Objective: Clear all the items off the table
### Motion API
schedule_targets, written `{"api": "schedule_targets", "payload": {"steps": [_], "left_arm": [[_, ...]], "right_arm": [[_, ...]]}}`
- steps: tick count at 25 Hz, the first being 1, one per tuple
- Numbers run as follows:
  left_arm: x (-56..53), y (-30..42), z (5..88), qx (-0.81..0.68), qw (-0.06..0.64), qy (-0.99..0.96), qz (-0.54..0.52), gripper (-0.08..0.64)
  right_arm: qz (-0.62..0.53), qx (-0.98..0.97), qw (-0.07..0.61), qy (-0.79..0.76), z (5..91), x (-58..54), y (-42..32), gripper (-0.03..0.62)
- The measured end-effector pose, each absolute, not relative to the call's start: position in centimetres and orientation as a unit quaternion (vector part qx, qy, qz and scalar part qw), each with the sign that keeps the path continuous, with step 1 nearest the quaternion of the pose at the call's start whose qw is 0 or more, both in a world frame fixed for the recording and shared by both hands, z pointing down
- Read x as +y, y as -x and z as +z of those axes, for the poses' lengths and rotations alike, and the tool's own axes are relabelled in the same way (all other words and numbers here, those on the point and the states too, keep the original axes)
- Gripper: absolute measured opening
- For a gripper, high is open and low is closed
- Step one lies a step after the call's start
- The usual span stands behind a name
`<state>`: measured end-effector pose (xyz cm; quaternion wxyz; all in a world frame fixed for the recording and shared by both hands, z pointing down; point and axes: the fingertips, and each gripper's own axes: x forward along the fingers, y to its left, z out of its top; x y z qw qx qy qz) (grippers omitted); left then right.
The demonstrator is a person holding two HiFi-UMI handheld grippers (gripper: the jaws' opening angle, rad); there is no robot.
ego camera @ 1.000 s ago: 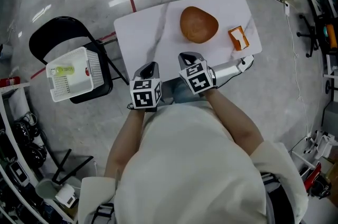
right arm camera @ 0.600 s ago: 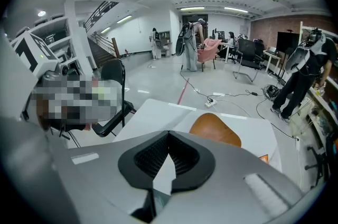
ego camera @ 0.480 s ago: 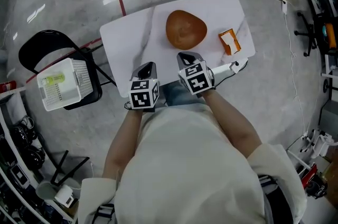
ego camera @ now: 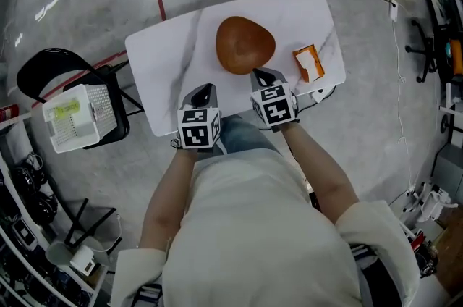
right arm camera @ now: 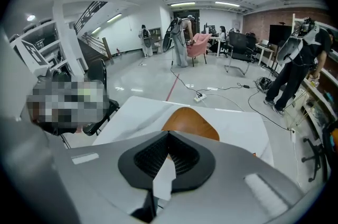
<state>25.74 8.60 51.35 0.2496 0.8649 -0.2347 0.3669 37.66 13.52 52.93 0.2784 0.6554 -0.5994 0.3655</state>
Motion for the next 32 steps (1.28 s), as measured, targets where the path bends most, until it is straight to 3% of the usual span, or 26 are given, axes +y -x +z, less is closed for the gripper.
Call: {"api": "schedule_targets", "payload": {"steps": [27,32], "left_arm": [[7.8,-32.9,60.1,-0.228,0.295,-0.829,0.416,0.009],[7.4,-33.9,61.2,-0.22,0.296,-0.828,0.423,0.009]], "right_arm": [[0.432,-0.532,0.286,-0.67,64.5,12.5,-49.6,-0.002],[0.444,-0.521,0.29,-0.669,66.6,12.0,-50.9,0.056]]}}
